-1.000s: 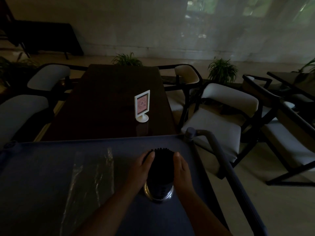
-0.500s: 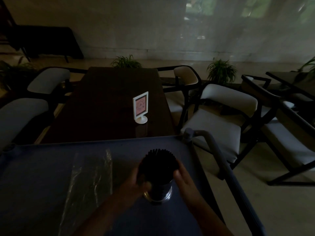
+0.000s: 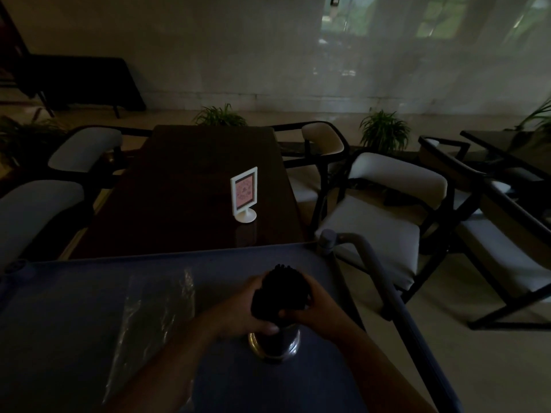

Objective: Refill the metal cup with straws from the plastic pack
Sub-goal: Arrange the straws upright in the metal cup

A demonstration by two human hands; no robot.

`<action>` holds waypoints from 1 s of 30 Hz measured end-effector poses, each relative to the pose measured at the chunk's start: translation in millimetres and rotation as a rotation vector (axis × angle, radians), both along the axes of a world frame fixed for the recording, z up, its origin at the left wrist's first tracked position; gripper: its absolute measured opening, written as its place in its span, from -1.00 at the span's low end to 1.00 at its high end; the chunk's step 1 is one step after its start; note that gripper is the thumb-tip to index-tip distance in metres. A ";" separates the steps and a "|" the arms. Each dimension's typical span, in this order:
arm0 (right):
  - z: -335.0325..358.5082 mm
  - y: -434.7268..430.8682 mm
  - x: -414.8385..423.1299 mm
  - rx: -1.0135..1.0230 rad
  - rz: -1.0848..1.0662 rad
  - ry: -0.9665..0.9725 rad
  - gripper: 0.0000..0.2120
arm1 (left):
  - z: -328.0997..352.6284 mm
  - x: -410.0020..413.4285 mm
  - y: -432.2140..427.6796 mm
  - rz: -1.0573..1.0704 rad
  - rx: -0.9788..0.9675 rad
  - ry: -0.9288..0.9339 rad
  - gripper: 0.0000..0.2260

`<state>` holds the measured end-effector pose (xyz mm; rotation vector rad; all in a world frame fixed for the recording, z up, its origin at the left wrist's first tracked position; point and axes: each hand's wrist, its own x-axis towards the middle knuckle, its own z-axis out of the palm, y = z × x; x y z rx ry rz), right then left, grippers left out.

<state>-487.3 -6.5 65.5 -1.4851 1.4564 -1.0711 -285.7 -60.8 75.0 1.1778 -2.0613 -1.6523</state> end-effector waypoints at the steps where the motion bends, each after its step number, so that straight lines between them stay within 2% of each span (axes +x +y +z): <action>1: 0.3 -1.6 -1.5 0.015 -0.006 0.019 -0.30 | 2.8 -0.3 -2.6 -0.006 0.013 -0.008 -0.10; 4: 2.1 -4.3 -2.8 0.005 -0.004 0.094 -0.42 | 8.9 -2.8 -5.5 0.024 0.001 -0.026 -0.18; 8: 9.1 -4.0 3.2 -0.026 -0.041 0.178 -0.60 | 8.4 -6.7 -7.3 0.127 -0.056 -0.010 -0.44; 12: 11.5 -7.5 -0.4 -0.012 -0.025 0.207 -0.64 | 10.1 -6.5 -11.6 0.143 -0.116 -0.056 -0.62; 18: 6.4 -5.9 -0.8 0.029 0.019 0.185 -0.61 | 4.2 -3.1 -12.2 0.148 -0.126 -0.084 -0.38; 22: 7.7 -3.9 -0.5 0.071 0.025 0.131 -0.58 | 8.5 -2.4 -8.6 0.177 -0.069 -0.064 -0.53; 28: 20.8 1.0 -11.3 0.098 0.087 0.075 -0.23 | 21.3 4.4 -1.0 0.185 -0.105 -0.043 -0.32; 30: 29.7 3.1 -16.7 0.101 0.087 0.084 -0.17 | 31.4 7.4 3.4 0.189 -0.120 -0.023 -0.28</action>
